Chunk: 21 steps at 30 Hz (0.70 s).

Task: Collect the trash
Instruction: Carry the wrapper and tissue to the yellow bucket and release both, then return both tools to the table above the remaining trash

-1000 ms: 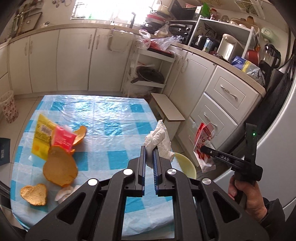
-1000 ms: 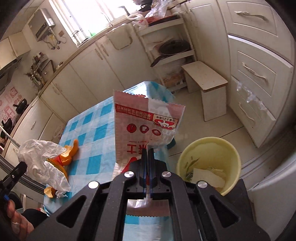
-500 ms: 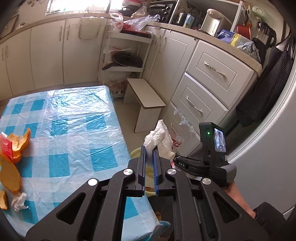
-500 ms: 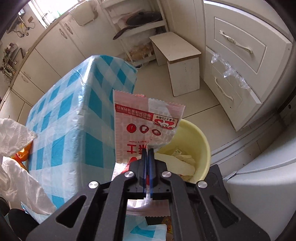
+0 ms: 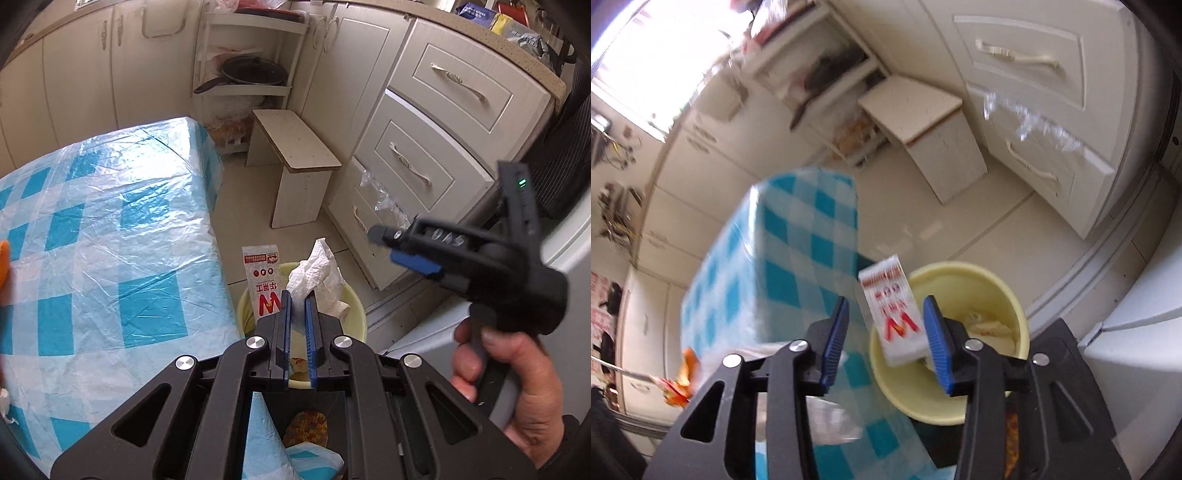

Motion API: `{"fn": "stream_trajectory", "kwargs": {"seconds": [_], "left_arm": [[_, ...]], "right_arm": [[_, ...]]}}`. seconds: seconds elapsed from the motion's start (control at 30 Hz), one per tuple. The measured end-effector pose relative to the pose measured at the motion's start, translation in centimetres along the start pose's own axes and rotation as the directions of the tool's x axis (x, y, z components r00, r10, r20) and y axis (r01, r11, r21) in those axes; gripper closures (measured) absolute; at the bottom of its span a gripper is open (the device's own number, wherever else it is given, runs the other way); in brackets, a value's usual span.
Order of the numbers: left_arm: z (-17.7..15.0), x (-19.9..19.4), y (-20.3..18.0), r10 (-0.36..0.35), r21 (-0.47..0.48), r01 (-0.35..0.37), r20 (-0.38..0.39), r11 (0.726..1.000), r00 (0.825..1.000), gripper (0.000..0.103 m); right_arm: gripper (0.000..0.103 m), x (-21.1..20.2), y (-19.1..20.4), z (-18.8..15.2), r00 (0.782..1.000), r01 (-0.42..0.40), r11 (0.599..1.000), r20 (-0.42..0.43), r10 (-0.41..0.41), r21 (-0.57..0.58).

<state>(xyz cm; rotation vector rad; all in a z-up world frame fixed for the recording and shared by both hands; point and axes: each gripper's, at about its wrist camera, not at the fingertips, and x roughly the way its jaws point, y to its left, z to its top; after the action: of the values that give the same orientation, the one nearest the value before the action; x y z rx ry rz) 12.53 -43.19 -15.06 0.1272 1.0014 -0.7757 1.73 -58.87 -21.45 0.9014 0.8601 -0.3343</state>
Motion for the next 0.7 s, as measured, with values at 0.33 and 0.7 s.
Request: {"fn": "stream_trajectory", "kwargs": {"seconds": [0.33, 0.7], "left_arm": [[-0.5, 6.9, -2.8, 0.053, 0.028, -0.050, -0.124, 0.998, 0.991, 0.092], [0.8, 5.2, -2.5, 0.087, 0.024, -0.085, -0.082, 0.996, 0.993, 0.064]], "right_arm": [[0.050, -2.9, 1.2, 2.3, 0.989, -0.107, 0.994, 0.106, 0.105, 0.005], [0.049, -3.7, 2.0, 2.9, 0.981, -0.140, 0.990, 0.136, 0.139, -0.002]]}}
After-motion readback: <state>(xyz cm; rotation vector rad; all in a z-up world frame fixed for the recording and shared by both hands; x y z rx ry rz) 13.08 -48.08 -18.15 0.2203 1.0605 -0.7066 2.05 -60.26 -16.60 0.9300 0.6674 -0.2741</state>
